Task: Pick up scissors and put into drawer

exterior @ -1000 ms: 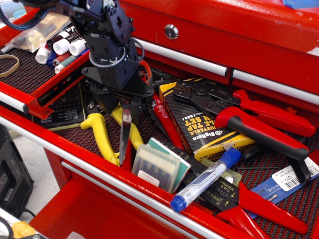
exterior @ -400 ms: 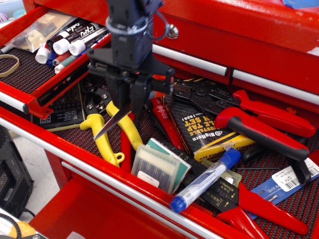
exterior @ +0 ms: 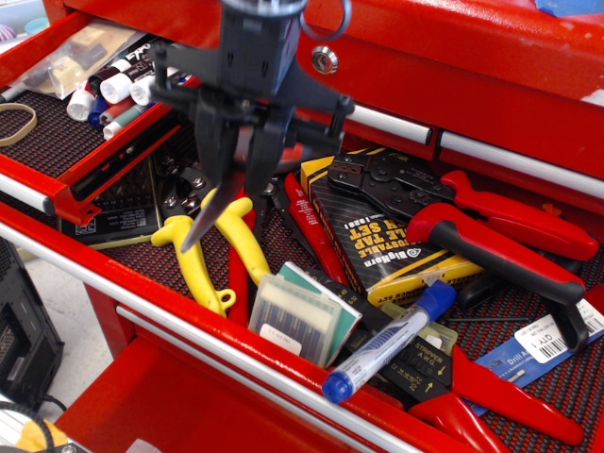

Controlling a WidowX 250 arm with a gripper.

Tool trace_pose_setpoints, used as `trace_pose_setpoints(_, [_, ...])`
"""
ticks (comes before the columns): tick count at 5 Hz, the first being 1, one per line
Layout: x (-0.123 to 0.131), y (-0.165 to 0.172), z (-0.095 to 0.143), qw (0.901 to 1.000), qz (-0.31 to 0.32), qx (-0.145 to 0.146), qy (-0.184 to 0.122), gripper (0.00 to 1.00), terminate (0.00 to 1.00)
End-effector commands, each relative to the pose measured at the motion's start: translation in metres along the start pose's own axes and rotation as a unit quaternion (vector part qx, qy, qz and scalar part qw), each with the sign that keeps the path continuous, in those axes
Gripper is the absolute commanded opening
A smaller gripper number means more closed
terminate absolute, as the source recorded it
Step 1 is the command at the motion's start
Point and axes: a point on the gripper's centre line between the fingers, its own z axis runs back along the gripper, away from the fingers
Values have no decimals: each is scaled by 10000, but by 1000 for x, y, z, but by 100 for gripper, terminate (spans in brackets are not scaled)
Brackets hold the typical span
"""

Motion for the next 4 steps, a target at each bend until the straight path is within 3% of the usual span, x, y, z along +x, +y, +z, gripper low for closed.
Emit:
trace_pose_setpoints(1, [19,42,36,9852,929,716,-1250,0,0])
trace_pose_setpoints(2, [33,78,46,9802,1008,815,-1498,0,0])
trace_pose_setpoints(3, [51,106,44,9779,1193,591,-1615,0,0])
trace_pose_setpoints(4, [71,124,26,9780,1181,314,-1692,0,0])
